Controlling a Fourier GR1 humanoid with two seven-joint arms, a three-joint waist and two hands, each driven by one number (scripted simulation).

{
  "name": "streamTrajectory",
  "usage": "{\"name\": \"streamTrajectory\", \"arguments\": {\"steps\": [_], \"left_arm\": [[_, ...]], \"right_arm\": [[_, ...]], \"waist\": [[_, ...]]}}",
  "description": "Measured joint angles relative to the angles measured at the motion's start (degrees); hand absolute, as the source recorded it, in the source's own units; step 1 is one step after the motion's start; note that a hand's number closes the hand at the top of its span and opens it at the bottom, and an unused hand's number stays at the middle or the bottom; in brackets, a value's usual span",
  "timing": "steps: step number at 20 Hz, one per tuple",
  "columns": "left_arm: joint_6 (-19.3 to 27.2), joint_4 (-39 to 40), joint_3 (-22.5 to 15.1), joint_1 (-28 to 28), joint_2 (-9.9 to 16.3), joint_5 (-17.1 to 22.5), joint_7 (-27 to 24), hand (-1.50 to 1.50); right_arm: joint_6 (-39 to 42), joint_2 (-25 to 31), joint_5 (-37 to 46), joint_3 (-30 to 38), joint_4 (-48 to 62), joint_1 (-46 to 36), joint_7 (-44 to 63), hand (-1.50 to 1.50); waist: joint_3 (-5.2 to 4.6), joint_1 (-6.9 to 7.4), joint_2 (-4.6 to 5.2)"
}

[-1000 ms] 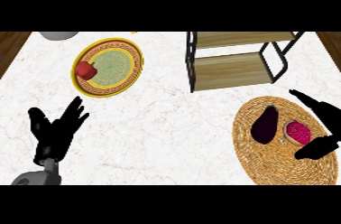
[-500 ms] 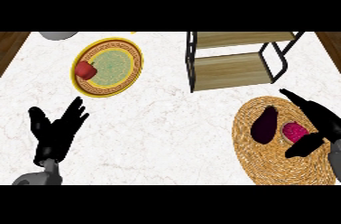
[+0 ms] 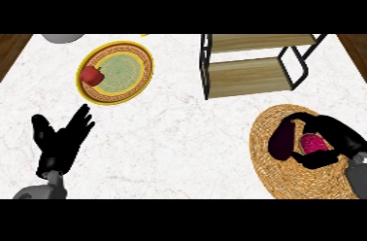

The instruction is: Pick the cupcake from the placemat and place it in the tiered shelf

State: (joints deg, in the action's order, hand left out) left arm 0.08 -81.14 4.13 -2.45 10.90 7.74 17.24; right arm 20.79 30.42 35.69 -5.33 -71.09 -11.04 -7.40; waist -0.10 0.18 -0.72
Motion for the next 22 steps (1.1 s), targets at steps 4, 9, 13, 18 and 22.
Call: {"name": "streamTrajectory", "arguments": {"steps": [4, 9, 13, 18, 22], "left_arm": [[0.49, 0.05, -0.02, -0.14, -0.27, -0.77, 0.48, 0.0], [0.16, -0.27, 0.0, 0.01, -0.34, -0.73, 0.12, 0.0], [0.09, 0.72, 0.64, 0.05, -0.5, -0.57, -0.71, 0.0], [-0.26, 0.32, 1.18, 0.7, 0.0, -0.41, -0.75, 0.0], [-0.3, 0.48, 1.33, 0.95, -0.24, -0.46, -1.54, 0.0]], "right_arm": [[-0.11, -4.66, 1.18, -2.23, -5.08, 0.52, 4.31, 1.5], [0.33, -17.53, 5.07, -10.88, -10.75, -2.19, 18.6, 1.5], [0.08, -24.27, 6.19, -14.65, -19.01, -2.53, 26.44, 1.5], [-0.21, -28.2, 6.98, -16.27, -33.36, -3.67, 34.48, 1.5], [0.69, -29.56, 8.33, -16.51, -44.48, -7.32, 43.45, 1.5]], "waist": [[0.0, -0.18, -0.03], [0.18, 0.18, 0.15], [0.43, -0.27, 0.13], [0.44, -0.81, 0.02], [0.46, -0.95, -0.06]]}}
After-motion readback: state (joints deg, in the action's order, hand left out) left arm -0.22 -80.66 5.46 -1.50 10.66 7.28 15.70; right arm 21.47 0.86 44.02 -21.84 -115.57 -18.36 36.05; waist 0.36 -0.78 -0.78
